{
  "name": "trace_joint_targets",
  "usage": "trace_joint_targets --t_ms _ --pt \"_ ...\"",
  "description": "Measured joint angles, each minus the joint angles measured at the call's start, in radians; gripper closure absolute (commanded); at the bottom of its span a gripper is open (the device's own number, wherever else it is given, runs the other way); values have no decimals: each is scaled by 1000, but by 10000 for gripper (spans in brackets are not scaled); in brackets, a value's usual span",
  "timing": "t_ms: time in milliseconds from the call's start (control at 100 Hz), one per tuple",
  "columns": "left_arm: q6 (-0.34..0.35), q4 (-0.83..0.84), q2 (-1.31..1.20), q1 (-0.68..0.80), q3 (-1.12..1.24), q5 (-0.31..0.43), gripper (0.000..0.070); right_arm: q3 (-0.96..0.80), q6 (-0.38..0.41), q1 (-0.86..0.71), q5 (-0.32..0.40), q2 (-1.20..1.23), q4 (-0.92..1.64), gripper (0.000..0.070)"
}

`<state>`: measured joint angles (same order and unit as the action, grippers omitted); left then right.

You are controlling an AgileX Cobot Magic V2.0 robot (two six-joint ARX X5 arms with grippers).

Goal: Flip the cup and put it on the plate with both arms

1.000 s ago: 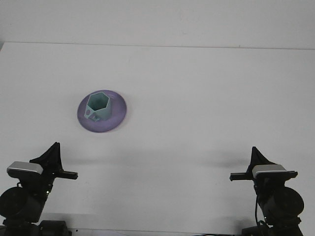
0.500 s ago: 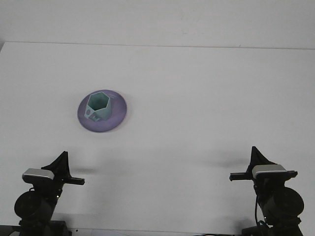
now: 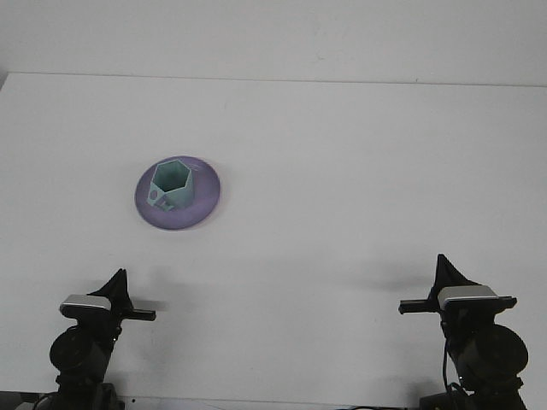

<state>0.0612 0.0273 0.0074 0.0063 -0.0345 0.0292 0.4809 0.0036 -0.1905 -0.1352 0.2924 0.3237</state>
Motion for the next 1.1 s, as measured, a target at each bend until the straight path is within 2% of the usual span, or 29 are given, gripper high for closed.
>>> trace_joint_targets --t_ms 130,900,1020,1100 --pt "-13 -73 -4 0 0 0 686 0 0 0 0 0 0 699" --pt "-23 -73 -3 0 0 0 686 0 -1 0 0 0 -5 699" --pt "-23 -73 -3 0 0 0 686 -14 -35 33 5 -16 -31 699" --pt "-23 -73 -3 0 0 0 686 -83 -79 88 57 -68 -100 699"
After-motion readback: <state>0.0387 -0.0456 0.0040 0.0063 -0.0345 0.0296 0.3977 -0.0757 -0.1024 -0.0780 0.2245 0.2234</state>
